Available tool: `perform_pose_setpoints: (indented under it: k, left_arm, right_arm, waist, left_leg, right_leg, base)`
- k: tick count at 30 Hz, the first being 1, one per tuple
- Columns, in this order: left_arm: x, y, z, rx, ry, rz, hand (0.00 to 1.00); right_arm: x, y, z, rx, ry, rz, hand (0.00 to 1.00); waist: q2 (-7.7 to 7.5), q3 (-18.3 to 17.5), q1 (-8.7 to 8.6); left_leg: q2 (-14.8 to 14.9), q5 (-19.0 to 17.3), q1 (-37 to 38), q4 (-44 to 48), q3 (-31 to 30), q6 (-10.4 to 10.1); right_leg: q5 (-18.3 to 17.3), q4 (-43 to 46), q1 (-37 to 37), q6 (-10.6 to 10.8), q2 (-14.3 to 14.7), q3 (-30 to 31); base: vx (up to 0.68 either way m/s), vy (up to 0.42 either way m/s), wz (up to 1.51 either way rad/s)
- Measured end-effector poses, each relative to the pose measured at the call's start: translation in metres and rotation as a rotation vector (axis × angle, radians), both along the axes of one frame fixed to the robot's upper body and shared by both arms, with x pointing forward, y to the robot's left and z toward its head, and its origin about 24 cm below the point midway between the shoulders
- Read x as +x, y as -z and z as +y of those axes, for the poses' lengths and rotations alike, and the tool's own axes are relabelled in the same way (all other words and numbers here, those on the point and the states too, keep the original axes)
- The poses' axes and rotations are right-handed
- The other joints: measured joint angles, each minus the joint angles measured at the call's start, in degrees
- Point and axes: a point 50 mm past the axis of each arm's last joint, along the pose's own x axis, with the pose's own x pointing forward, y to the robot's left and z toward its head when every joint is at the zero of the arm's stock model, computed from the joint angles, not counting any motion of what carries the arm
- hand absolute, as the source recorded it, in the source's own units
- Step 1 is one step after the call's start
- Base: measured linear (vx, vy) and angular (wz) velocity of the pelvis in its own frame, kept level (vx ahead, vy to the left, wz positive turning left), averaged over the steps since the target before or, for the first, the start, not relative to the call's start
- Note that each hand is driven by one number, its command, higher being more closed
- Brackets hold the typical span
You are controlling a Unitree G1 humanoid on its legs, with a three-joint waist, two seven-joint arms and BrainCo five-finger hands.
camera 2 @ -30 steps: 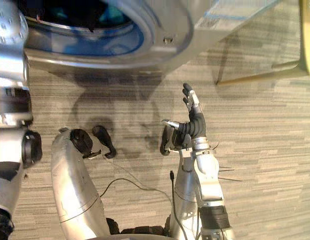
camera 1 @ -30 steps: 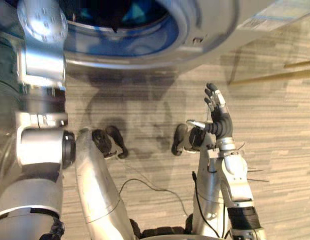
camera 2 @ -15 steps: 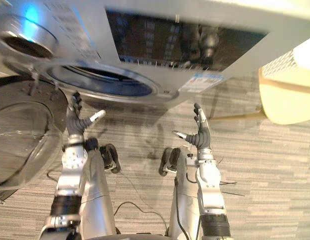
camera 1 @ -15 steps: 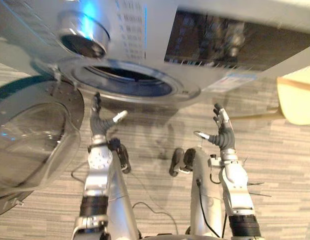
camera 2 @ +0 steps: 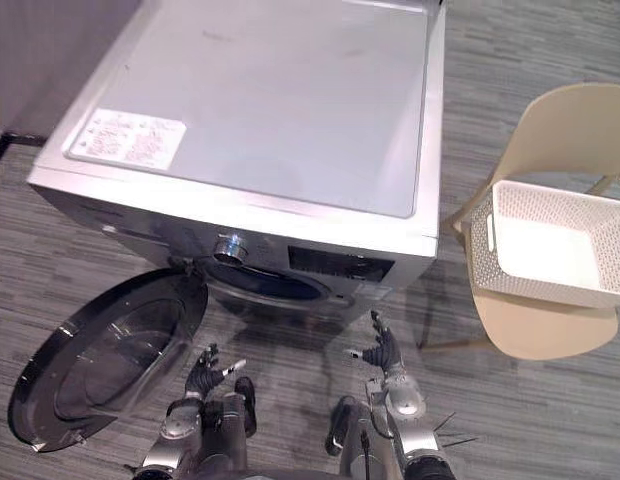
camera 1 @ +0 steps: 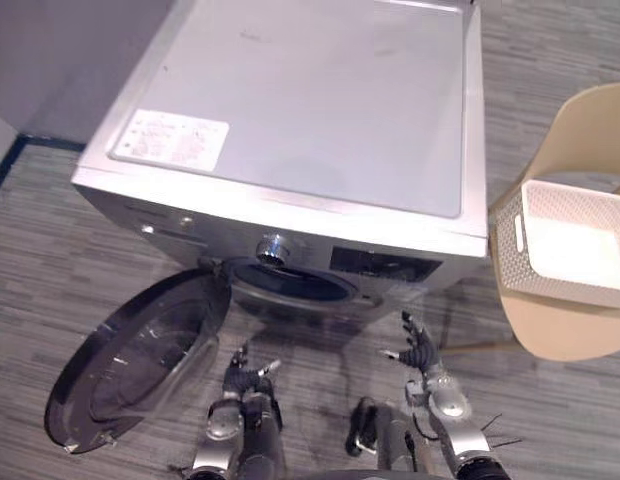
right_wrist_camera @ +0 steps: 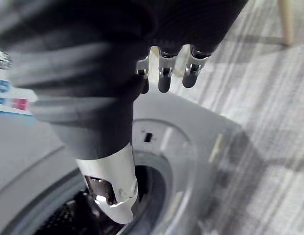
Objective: Pick up the laundry basket with both hands and put the clothes into the washing machine.
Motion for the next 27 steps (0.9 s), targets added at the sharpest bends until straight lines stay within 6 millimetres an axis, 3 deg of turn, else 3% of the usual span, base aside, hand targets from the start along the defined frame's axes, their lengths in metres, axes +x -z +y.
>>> perform_pose_setpoints:
  k: [2, 5, 10, 13, 14, 16, 20, 24, 27]
  left_arm:
    - [-0.008, 0.007, 0.007, 0.025, 0.005, 0.054, 0.00]
    - [-0.001, 0.005, 0.009, 0.042, 0.016, 0.041, 0.00]
    - [0.002, 0.004, 0.003, 0.060, 0.068, 0.039, 0.00]
    - [-0.001, 0.005, 0.001, 0.056, 0.075, 0.044, 0.00]
    - [0.002, 0.003, -0.003, 0.051, 0.086, 0.031, 0.00]
    - [0.013, -0.007, -0.005, 0.056, 0.102, -0.034, 0.00]
    - [0.025, -0.021, 0.008, 0.103, 0.112, -0.112, 0.00]
    - [0.015, -0.016, 0.008, 0.100, 0.115, -0.083, 0.00]
    - [0.009, -0.013, 0.008, 0.098, 0.111, -0.066, 0.00]
  right_arm:
    - [-0.005, 0.009, -0.005, -0.014, 0.005, 0.051, 0.00]
    - [-0.014, 0.018, -0.015, -0.031, 0.022, 0.107, 0.00]
    - [-0.014, 0.023, -0.019, -0.031, 0.044, 0.140, 0.00]
    - [-0.016, 0.025, -0.024, -0.027, 0.081, 0.150, 0.00]
    - [-0.020, 0.026, -0.030, -0.043, 0.095, 0.164, 0.00]
    - [-0.032, 0.031, -0.047, -0.066, 0.154, 0.200, 0.00]
    - [-0.035, 0.038, -0.031, -0.025, 0.145, 0.236, 0.00]
    - [-0.034, 0.038, -0.028, -0.021, 0.139, 0.234, 0.00]
    - [-0.024, 0.033, -0.027, -0.029, 0.130, 0.210, 0.00]
  waist:
    - [0.21, -0.14, -0.28]
    - [0.60, -0.43, -0.38]
    - [1.04, -0.96, -0.10]
    - [1.40, -2.00, -0.29]
    - [1.73, -2.22, -1.40]
    - [4.53, -3.94, -2.77]
    - [2.33, -4.16, -2.58]
    - [2.32, -4.13, -2.38]
    - [2.22, -3.49, -1.45]
  left_leg:
    - [-1.36, 4.35, 3.62, -6.26, -0.46, -0.08]
    - [-3.36, 10.13, 4.65, -11.30, -3.52, 0.03]
    - [-4.54, 15.70, 6.36, -14.83, -1.28, 1.47]
    - [-3.75, 12.30, 10.06, -14.08, 4.92, 3.46]
    - [-3.56, 11.72, 12.05, -14.46, 6.46, 3.25]
    - [-4.71, 11.67, 14.76, -21.13, 6.11, 3.10]
    - [-6.85, 12.73, 15.46, -23.57, 6.23, 3.79]
    - [-8.15, 13.20, 16.52, -24.99, 6.45, 4.48]
    - [-8.64, 13.74, 15.12, -25.68, 8.66, 5.21]
  right_leg:
    - [2.54, -5.91, 4.69, 0.32, 0.41, -2.35]
    - [4.89, -11.80, 9.27, 0.54, 0.43, -7.55]
    - [6.80, -15.43, 14.11, 0.09, 0.31, -12.80]
    - [8.03, -17.66, 16.70, 0.12, -0.70, -15.20]
    - [8.69, -18.13, 18.03, 1.12, -1.14, -16.04]
    - [10.48, -20.04, 19.29, 2.74, -0.76, -17.41]
    - [13.25, -22.77, 19.58, 3.52, -1.04, -16.63]
    - [13.78, -23.11, 19.15, 3.88, -1.92, -14.89]
    - [15.36, -22.97, 15.12, 3.60, -1.93, -10.35]
  base:
    - [0.08, 0.011, 0.36]
    - [0.04, -0.004, 0.79]
    - [-0.04, 0.026, 0.54]
    - [-0.04, 0.072, 0.15]
    - [0.01, 0.110, 0.39]
    - [-0.04, 0.213, 0.47]
    - [-0.09, 0.196, 0.04]
    - [-0.09, 0.133, -0.08]
    - [-0.10, 0.096, -0.51]
